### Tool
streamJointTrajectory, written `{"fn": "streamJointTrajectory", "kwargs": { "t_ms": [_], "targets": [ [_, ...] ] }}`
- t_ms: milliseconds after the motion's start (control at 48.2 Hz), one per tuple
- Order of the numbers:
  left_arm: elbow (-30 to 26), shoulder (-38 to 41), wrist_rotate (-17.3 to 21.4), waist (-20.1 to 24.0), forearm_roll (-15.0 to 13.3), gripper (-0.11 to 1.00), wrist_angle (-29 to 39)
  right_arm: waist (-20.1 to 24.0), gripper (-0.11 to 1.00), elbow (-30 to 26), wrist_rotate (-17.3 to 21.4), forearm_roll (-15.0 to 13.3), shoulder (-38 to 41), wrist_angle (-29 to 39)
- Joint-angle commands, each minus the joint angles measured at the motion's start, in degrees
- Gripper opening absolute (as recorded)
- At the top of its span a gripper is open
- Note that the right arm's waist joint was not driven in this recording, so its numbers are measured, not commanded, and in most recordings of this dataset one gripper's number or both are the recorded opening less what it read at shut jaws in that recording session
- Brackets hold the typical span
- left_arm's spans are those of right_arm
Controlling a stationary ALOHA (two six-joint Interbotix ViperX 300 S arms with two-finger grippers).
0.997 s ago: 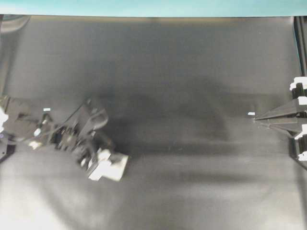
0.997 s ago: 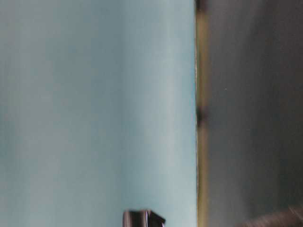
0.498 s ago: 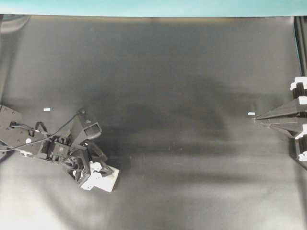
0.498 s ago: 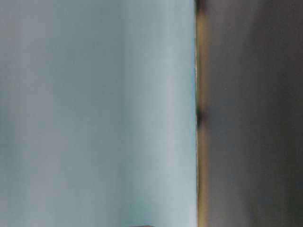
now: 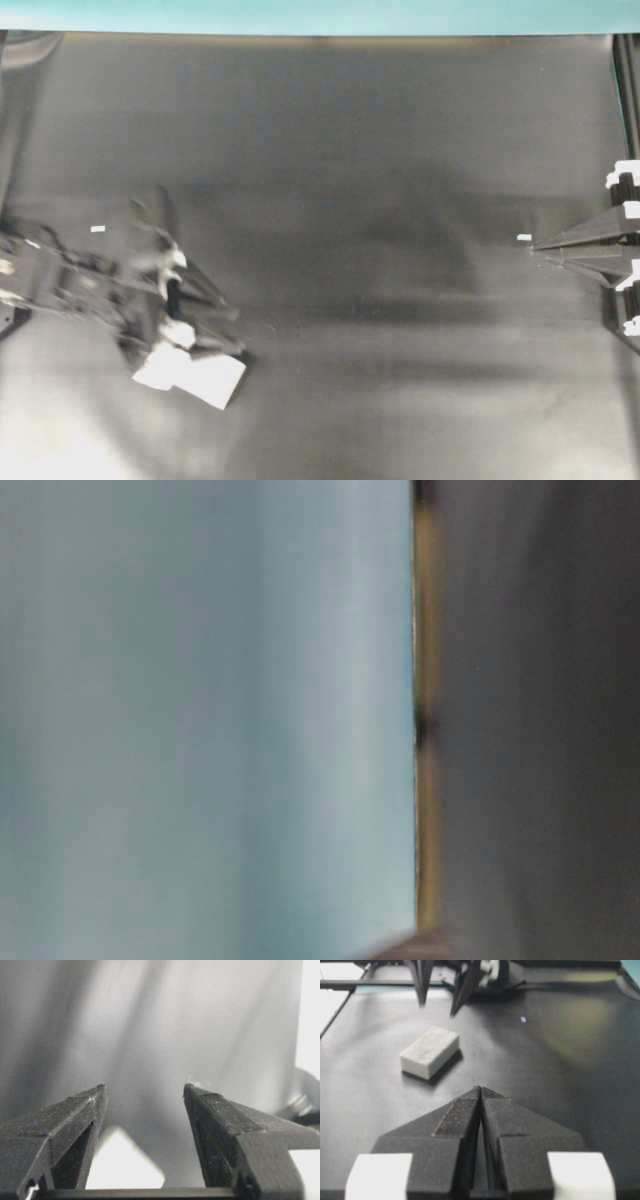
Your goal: Push the sponge with the left arm to wipe the table.
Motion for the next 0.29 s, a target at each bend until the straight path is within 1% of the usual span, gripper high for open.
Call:
{"fn": "streamJointTrajectory", "kwargs": {
  "t_ms": [0, 104, 270],
  "targets": [
    [-0.2, -4.1, 1.0, 0.4, 0.2, 0.61, -0.2, 0.0, 0.0, -0.3, 0.1, 0.1, 0.2, -0.3],
    [1.8, -7.6, 1.7, 0.7, 0.2, 0.61, -0.3, 0.0, 0.0, -0.2, 0.0, 0.1, 0.2, -0.3],
    [5.0, -12.8, 2.1, 2.5, 0.2, 0.61, 0.3, 0.0, 0.0, 0.2, 0.0, 0.1, 0.1, -0.4]
  ]
}}
